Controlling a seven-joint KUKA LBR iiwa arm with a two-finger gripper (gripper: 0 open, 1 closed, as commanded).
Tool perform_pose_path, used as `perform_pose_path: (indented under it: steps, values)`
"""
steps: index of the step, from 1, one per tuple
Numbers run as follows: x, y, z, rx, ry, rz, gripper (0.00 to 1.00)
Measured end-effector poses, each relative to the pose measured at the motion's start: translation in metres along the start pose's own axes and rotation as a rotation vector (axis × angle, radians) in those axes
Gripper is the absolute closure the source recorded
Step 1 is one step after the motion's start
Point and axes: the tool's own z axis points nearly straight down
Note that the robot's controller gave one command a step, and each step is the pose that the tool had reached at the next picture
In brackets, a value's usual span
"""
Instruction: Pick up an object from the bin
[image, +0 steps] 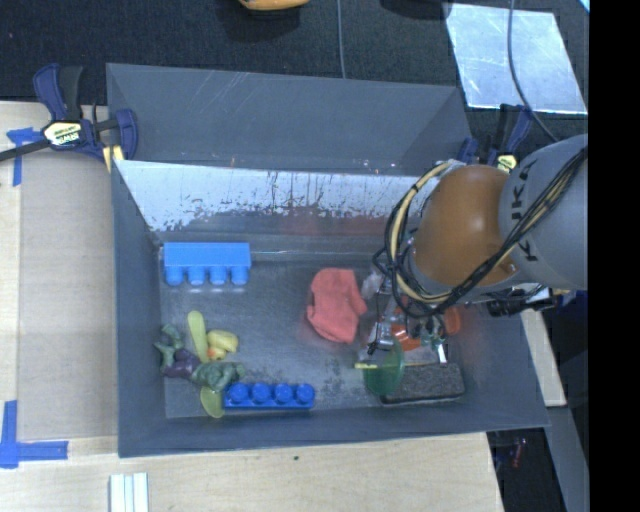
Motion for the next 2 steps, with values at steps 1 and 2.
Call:
perform_pose_path:
  steps: [1, 2]
  values:
    - [-0.014, 0.010, 0.007, 0.001, 0.002, -0.072, 0.00]
    - [-0.063, 0.062, 0.026, 0.000, -0.003, 0.337, 1.00]
